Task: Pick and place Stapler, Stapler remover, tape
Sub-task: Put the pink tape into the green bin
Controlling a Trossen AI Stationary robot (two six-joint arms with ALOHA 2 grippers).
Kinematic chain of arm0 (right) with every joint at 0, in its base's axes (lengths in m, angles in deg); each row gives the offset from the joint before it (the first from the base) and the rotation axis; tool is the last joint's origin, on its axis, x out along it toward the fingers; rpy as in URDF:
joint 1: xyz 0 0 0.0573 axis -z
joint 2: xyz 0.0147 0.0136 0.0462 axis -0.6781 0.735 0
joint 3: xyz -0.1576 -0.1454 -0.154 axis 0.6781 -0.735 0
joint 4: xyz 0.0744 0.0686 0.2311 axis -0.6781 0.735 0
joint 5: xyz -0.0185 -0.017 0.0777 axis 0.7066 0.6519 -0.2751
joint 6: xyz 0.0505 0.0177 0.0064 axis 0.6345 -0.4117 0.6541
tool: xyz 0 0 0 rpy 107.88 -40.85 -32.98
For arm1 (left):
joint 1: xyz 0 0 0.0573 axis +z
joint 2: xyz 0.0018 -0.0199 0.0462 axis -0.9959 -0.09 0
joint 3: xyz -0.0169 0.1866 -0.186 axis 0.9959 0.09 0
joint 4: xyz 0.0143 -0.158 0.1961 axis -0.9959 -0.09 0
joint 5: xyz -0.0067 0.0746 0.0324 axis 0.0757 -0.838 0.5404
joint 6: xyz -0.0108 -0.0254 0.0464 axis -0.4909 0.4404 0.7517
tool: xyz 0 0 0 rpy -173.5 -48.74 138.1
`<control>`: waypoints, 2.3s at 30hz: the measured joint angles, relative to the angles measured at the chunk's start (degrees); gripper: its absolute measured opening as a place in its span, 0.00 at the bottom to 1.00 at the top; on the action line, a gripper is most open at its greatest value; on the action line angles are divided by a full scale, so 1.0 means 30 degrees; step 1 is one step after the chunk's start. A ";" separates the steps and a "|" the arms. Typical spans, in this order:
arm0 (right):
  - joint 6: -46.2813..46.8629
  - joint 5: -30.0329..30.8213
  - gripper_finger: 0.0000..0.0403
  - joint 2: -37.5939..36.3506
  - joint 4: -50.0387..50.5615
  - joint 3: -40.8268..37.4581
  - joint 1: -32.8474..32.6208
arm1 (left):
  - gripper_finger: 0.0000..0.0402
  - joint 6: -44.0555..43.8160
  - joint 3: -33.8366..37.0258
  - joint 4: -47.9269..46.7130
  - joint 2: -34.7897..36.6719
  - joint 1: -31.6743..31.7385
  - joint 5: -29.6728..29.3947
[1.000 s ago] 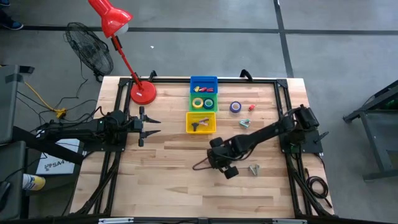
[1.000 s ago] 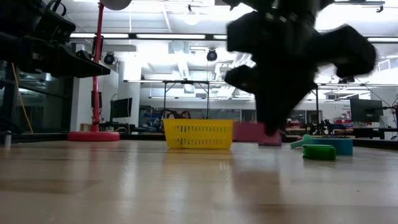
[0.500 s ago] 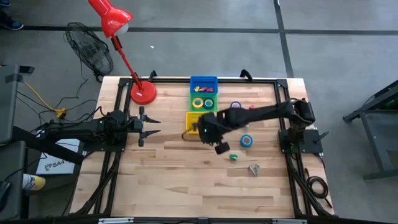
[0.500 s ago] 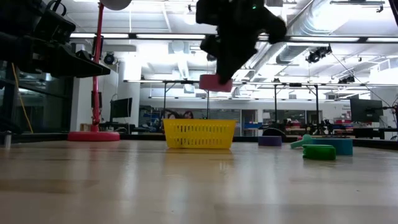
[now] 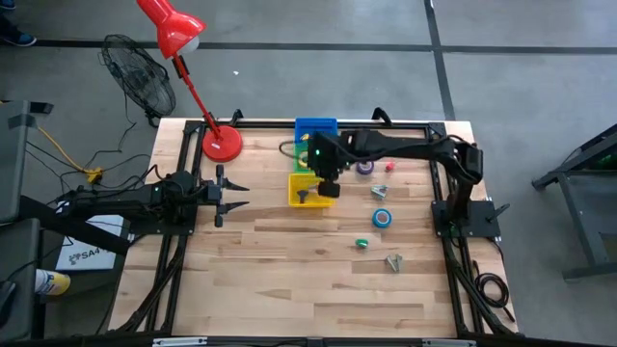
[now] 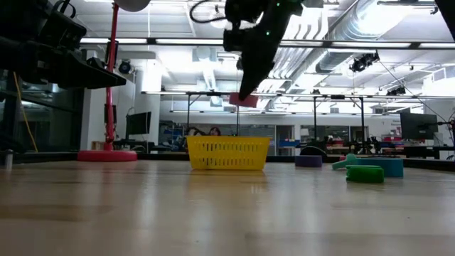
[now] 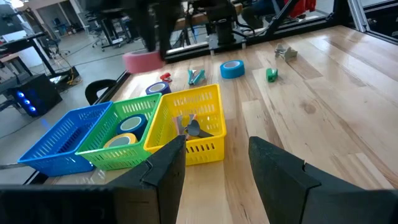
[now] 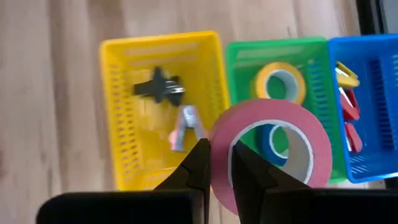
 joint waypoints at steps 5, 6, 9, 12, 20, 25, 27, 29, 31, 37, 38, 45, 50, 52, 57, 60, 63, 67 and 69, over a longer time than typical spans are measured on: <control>-0.0502 -0.1335 0.08 0.0469 -0.1021 0.0091 0.1547 | 0.43 0.0000 0.0007 -0.0007 0.0000 0.0000 0.0007; -0.1043 -0.1578 0.08 0.0617 -0.1148 0.0091 0.1778 | 0.43 0.0000 0.0007 0.0000 0.0005 -0.0005 0.0000; -0.3102 -0.2360 0.08 0.1030 -0.1885 0.0091 0.2464 | 0.43 0.0000 0.0007 -0.0011 0.0000 -0.0004 0.0007; -0.5411 -0.2389 0.08 0.1452 -0.2169 0.0091 0.2953 | 0.43 0.0000 0.0007 -0.0007 0.0000 0.0000 0.0008; -1.0676 -0.2376 0.08 0.2417 -0.2894 0.0091 0.3654 | 0.43 0.0000 0.0007 -0.0007 0.0000 0.0000 0.0017; -0.7700 -0.2392 0.08 0.3887 -0.2870 0.1671 0.3679 | 0.43 0.0000 0.0007 0.0000 0.0007 0.0000 0.0015; -0.4972 -0.2291 0.08 0.4689 -0.2525 0.2868 0.3669 | 0.43 0.0000 0.0007 -0.0007 0.0001 0.0000 0.0015; -0.2665 -0.2076 0.08 0.5445 -0.1787 0.4141 0.3624 | 0.43 0.0000 0.0007 -0.0004 0.0007 0.0000 0.0015; -0.0823 -0.2069 0.08 0.6143 -0.0728 0.5379 0.3532 | 0.43 0.0000 0.0007 -0.0007 0.0002 0.0000 0.0015; 0.3785 -0.2200 0.08 0.7674 0.1957 0.8049 0.3287 | 0.43 0.0000 0.0007 -0.0002 0.0007 0.0000 0.0009; 0.4237 -0.2238 0.08 0.7839 0.2105 0.8187 0.3247 | 0.43 0.0000 0.0007 -0.0002 0.0005 0.0000 0.0007; 0.5631 -0.2113 0.08 0.8684 0.1977 0.8487 0.3111 | 0.43 0.0000 0.0007 -0.0004 0.0004 -0.0003 0.0007; 0.6092 -0.1850 0.08 0.8818 0.1371 0.8506 0.3111 | 0.43 0.0000 0.0007 -0.0002 0.0005 0.0000 0.0007; 0.6454 -0.1854 0.08 0.8811 0.1279 0.8506 0.3108 | 0.43 0.0000 0.0007 -0.0007 0.0000 0.0000 0.0007; 0.6544 -0.1855 0.08 0.8816 0.1433 0.8506 0.3089 | 0.43 0.0000 0.0007 0.0000 0.0007 0.0000 0.0007; 0.6853 -0.2005 0.08 0.8916 0.1558 0.8506 0.3054 | 0.43 0.0000 0.0007 -0.0007 0.0000 0.0000 0.0007; 0.6765 -0.2149 0.08 0.9126 0.1451 0.8505 0.3002 | 0.43 0.0000 0.0007 -0.0007 0.0000 0.0000 0.0007; 0.6758 -0.1911 0.09 0.9126 0.1480 0.8485 0.2994 | 0.43 0.0000 0.0007 -0.0007 0.0000 0.0000 0.0007; 0.6729 -0.1938 0.11 0.9124 0.1722 0.8485 0.2997 | 0.43 0.0000 0.0007 0.0000 0.0002 0.0000 0.0007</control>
